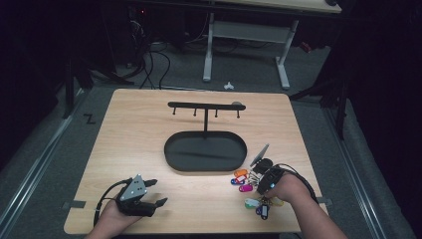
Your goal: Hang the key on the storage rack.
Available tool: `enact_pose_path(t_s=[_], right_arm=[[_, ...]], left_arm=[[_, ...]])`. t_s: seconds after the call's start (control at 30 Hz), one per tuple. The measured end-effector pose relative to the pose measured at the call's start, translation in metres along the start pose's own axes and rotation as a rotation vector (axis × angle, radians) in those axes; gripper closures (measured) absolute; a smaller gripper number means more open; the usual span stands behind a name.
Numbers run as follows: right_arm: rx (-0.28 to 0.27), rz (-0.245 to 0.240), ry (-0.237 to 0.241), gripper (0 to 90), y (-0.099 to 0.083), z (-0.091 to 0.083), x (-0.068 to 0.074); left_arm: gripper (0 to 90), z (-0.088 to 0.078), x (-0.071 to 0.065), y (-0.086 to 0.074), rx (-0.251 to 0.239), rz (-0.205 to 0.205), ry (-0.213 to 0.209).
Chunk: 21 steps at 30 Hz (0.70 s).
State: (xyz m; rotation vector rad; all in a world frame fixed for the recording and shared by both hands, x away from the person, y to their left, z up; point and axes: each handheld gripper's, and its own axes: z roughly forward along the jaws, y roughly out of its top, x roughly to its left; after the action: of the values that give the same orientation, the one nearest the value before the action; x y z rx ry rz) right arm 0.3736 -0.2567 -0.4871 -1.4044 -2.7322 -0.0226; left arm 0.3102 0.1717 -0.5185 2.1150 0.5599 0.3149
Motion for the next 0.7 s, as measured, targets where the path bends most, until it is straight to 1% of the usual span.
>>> enact_pose_path(t_s=[0.03,0.07,0.1,0.13,0.17,0.3,0.33,0.37,0.4,0.47,0.5,0.63,0.67,0.7], right_arm=[[-0.003,0.002,-0.003,82.5,0.000,0.000,0.000],[-0.001,-0.005,-0.021,84.9,0.000,0.000,0.001],[-0.005,-0.018,-0.026,85.5,0.000,0.001,0.001],[-0.005,-0.018,-0.026,85.5,0.000,0.001,0.001],[-0.009,-0.033,-0.042,86.0,-0.001,0.001,0.003],[-0.027,-0.045,-0.057,86.6,-0.003,0.000,0.005],[-0.027,-0.045,-0.057,86.6,-0.003,0.000,0.005],[-0.027,-0.059,-0.066,86.8,-0.003,0.001,0.005],[-0.020,-0.064,-0.084,86.8,-0.004,0.000,0.007],[-0.018,-0.071,-0.089,86.8,-0.004,0.000,0.008],[-0.023,-0.081,-0.083,86.8,-0.005,-0.002,0.009],[-0.054,-0.076,-0.089,86.8,-0.010,-0.020,0.011],[-0.054,-0.076,-0.089,86.8,-0.010,-0.020,0.011],[-0.066,-0.091,-0.107,86.9,-0.012,-0.029,0.013]], left_arm=[[27.8,0.000,0.000,0.000,0.001,0.000,-0.001],[27.8,0.000,0.000,0.000,0.002,0.001,-0.001],[27.8,0.000,0.000,0.000,0.000,0.001,0.000],[27.8,0.000,0.000,0.000,0.000,0.001,0.000],[27.8,0.000,-0.001,0.000,0.000,0.002,-0.001],[27.8,0.001,-0.002,0.000,0.004,0.007,-0.003],[27.8,0.001,-0.002,0.000,0.004,0.007,-0.003],[27.8,0.001,-0.002,0.000,0.003,0.007,-0.003],[27.9,0.001,-0.001,0.000,0.003,0.006,-0.001],[27.9,0.001,-0.001,0.000,0.003,0.006,0.000],[27.9,0.001,-0.001,0.000,0.005,0.005,0.000],[28.0,0.002,-0.001,-0.001,0.007,0.004,0.002],[28.0,0.002,-0.001,-0.001,0.007,0.004,0.002],[28.0,0.002,-0.001,-0.001,0.005,0.006,0.003]])
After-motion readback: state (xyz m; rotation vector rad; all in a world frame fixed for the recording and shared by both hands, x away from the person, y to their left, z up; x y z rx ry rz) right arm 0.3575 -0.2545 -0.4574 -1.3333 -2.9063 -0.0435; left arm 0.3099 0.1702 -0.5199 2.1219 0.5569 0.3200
